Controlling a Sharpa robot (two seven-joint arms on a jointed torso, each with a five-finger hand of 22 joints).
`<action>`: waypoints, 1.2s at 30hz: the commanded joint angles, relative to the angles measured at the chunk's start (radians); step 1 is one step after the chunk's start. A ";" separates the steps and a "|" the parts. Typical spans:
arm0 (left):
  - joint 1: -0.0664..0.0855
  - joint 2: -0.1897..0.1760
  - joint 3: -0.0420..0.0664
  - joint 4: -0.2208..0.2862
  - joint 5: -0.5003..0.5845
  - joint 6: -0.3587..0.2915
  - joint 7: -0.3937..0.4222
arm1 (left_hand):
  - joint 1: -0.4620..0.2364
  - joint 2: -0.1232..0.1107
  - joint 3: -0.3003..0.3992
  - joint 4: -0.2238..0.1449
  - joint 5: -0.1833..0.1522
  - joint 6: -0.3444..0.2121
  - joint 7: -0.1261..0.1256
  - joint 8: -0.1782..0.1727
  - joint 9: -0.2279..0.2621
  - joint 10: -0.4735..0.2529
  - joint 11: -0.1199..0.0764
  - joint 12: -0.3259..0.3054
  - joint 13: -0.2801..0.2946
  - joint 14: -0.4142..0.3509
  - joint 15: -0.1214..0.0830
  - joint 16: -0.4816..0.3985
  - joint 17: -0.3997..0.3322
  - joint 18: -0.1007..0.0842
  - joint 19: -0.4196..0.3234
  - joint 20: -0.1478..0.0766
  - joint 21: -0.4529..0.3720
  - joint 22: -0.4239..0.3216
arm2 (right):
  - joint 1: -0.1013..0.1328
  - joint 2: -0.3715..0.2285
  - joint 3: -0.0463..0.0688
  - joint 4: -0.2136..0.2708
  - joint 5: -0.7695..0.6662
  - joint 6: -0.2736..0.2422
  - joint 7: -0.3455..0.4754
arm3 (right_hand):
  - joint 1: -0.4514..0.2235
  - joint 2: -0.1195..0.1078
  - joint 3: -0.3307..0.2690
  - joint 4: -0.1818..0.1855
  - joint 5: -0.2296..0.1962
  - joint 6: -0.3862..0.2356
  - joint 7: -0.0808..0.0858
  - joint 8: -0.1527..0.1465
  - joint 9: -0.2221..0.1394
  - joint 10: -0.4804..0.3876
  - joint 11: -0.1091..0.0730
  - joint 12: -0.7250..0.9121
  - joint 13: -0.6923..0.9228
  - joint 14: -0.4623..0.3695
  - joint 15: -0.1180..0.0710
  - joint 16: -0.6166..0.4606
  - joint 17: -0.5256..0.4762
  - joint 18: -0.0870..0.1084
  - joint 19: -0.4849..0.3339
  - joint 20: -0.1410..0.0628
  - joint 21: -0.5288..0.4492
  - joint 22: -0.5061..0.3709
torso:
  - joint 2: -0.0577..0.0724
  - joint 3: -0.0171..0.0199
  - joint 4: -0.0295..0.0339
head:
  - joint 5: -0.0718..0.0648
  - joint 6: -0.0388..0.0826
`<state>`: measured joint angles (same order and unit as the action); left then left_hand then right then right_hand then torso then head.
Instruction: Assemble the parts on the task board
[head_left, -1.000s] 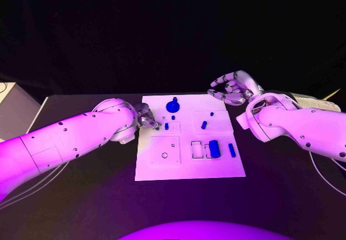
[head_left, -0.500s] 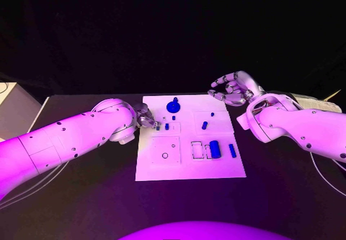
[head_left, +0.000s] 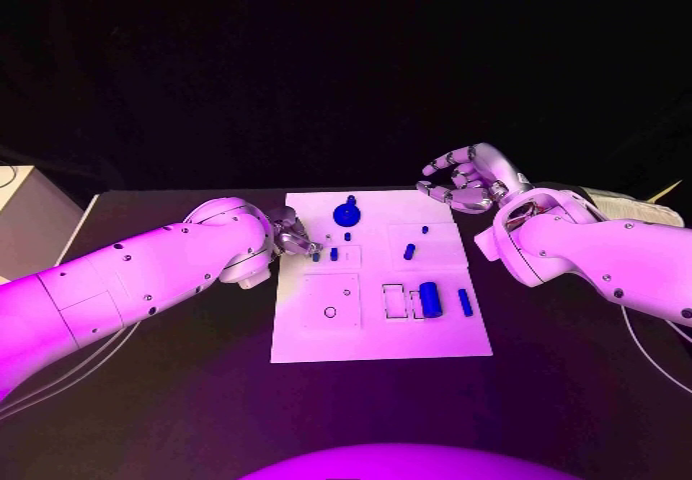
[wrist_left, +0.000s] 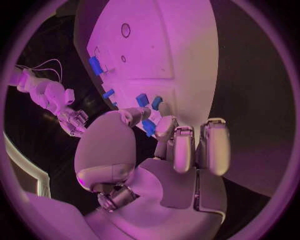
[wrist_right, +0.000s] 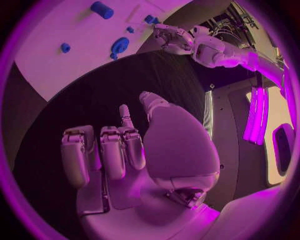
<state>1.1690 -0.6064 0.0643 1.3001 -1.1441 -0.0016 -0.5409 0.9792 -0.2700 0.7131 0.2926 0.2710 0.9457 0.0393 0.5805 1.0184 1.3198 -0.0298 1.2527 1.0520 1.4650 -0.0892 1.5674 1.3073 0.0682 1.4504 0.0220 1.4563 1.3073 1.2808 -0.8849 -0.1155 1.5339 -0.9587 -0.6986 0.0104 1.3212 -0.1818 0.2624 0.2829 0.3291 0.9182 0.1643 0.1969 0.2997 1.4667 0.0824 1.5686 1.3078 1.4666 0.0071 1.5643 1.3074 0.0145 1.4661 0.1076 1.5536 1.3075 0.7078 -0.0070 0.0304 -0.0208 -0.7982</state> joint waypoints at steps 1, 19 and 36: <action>0.000 -0.003 0.013 0.002 0.042 -0.030 0.022 | -0.015 0.000 -0.011 0.000 0.006 -0.005 0.002 -0.009 -0.002 -0.015 0.002 -0.011 -0.015 0.106 0.006 0.003 0.263 -0.011 -0.012 -0.002 -0.008 0.017 | -0.001 -0.001 0.000 0.002 -0.012 0.005 0.010 | -0.009 0.000 0.004 0.002 0.004 -0.006 0.000 0.004 -0.001 0.104 -0.001 0.002 0.263 0.099 -0.001 -0.003 0.240 -0.008 0.095 -0.001 -0.005 0.249 | 0.001 -0.0004 -0.0016 | 0.000 0.003; -0.001 -0.033 0.108 0.020 0.175 -0.143 0.365 | 0.449 0.025 -0.236 -0.018 0.002 -0.237 0.127 -0.148 -0.279 -0.522 0.123 -0.390 -0.518 -0.321 0.117 -0.460 -0.314 0.115 -0.419 0.099 -0.537 -0.663 | -0.001 -0.003 0.000 -0.015 0.000 -0.016 0.027 | -0.007 -0.004 0.007 -0.002 0.005 -0.009 0.000 0.004 -0.001 0.074 -0.001 -0.027 0.241 0.091 -0.001 -0.015 0.208 0.001 0.081 -0.001 -0.039 0.227 | -0.001 -0.0013 0.0023 | -0.007 0.022; -0.001 0.098 0.004 -0.118 -0.207 -0.234 0.538 | 0.500 -0.022 -0.179 -0.121 -0.024 -0.175 0.123 -0.213 -0.475 -0.537 0.148 -0.573 -0.727 -0.466 0.139 -0.483 -0.469 0.115 -0.490 0.120 -0.486 -0.604 | 0.000 0.009 0.000 -0.042 0.118 -0.085 0.149 | 0.038 -0.056 0.143 -0.018 0.010 -0.049 0.001 0.071 0.024 -0.476 -0.005 -0.838 -0.457 -0.206 -0.009 -0.733 -0.582 0.168 -0.252 -0.007 -1.092 -0.481 | 0.001 -0.0005 -0.0013 | -0.008 0.051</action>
<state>1.1669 -0.5139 0.0681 1.1867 -1.2516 -0.1910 -0.0635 1.4841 -0.2874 0.5376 0.1687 0.2516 0.7660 0.1620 0.3691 0.5429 0.7872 0.1177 0.6815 0.3258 1.0051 0.0489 1.0848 0.8382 0.1729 0.9683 0.1428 0.9691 0.7038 1.2807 -0.8771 -0.1156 1.4927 -0.8837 -0.7541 0.0968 1.3599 -0.2313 0.4015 0.2657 0.3351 0.8735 0.1662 0.2669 0.3235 1.0173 0.0955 0.7416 0.8593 1.2747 -0.0013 0.8594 0.7543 0.1727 1.2215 0.0985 0.4767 0.8362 0.7086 -0.0087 0.0294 -0.0278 -0.7484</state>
